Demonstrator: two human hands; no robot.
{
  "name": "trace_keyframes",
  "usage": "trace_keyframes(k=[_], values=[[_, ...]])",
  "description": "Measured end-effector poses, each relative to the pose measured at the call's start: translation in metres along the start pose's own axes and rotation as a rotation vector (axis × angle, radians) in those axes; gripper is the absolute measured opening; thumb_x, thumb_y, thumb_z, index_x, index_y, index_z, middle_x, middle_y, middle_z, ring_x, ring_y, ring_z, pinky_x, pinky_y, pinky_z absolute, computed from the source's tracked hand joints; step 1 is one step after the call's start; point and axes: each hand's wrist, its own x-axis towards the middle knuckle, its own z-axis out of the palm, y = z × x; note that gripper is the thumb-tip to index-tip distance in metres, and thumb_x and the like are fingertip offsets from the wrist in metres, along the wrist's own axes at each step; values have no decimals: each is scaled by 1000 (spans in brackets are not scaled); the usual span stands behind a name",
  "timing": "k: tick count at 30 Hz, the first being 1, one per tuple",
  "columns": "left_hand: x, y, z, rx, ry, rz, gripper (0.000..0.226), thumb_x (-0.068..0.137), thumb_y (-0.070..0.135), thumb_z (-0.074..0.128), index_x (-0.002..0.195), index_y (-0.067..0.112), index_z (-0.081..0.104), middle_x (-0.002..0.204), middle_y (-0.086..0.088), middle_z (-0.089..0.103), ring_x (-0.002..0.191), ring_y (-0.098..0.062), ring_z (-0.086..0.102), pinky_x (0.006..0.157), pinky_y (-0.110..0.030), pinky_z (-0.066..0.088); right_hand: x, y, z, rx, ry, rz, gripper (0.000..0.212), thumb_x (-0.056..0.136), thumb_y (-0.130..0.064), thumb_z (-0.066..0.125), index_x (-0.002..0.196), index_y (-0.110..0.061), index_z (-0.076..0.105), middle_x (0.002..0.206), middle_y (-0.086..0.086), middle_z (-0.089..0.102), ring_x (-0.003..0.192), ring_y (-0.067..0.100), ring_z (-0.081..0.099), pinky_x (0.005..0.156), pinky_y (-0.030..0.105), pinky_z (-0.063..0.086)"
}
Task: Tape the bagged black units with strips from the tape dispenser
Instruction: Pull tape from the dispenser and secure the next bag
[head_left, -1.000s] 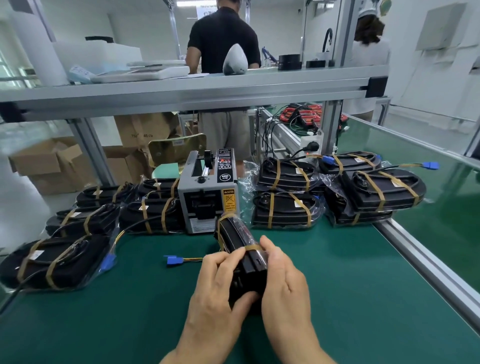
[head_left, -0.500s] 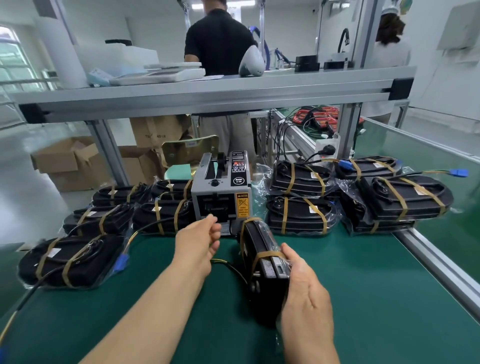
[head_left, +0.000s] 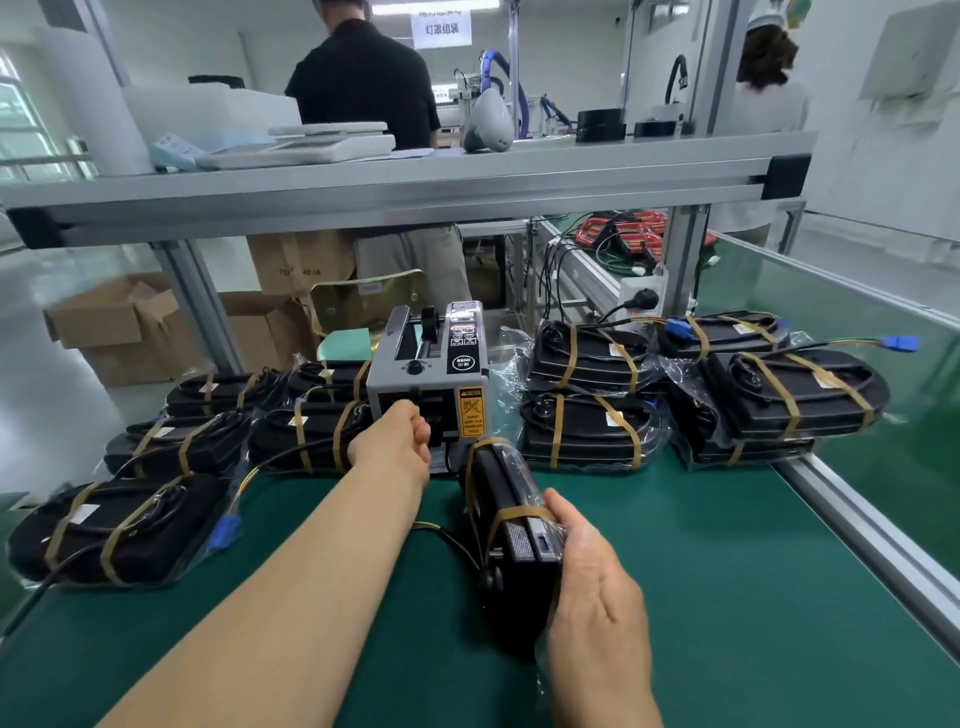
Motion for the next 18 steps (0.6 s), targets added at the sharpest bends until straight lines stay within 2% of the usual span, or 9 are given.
trace_keyframes(k=[2,4,7,9,12,14,16,18], values=[[-14,-1,-5,9,-31,99,23,89,12,59,68,18,51,57,5,49,47,-5,43,43,-17,31,1,0,-2,-3,4,10,55,84,-64,26,120,-50,64,109,-29,69,102,-13,59,94,24,49],[-39,-1,-18,105,-190,175,23,89,11,61,68,17,55,55,5,51,48,-6,45,47,-18,36,2,1,-4,9,5,14,53,84,-63,27,118,-50,65,107,-33,68,101,-17,58,93,20,48],[-82,-2,-42,371,-605,229,29,91,13,58,63,19,61,62,2,54,52,-7,49,52,-18,45,3,4,-4,19,0,-7,49,86,-61,30,118,-49,66,106,-34,68,102,-14,60,97,26,49],[-107,-6,-54,550,-788,273,31,91,15,60,61,23,62,65,3,53,57,-6,49,55,-17,45,6,9,-3,29,-5,-15,45,88,-63,32,118,-52,64,107,-30,70,104,-8,63,98,35,51],[-128,-15,-59,778,-840,352,20,87,17,69,67,21,67,65,4,58,58,-4,48,58,-14,40,8,16,0,87,-47,-12,43,86,-69,36,119,-56,60,110,-21,72,109,3,66,99,43,51],[-131,-20,-58,855,-822,382,13,86,16,72,74,13,70,70,2,63,64,-6,52,66,-18,42,10,19,2,120,-60,-12,46,85,-72,38,120,-54,61,114,-15,73,112,10,66,101,47,49],[-130,-22,-55,878,-798,382,13,86,15,72,77,6,69,73,-1,66,68,-8,56,71,-21,44,11,21,2,128,-62,-20,44,86,-72,39,120,-54,61,114,-16,72,112,11,67,101,47,50],[-128,-21,-52,898,-780,376,12,84,16,73,74,10,70,69,2,67,63,-4,56,66,-16,44,12,22,3,132,-72,-21,42,87,-70,40,120,-54,61,113,-16,73,111,10,67,100,47,50]])
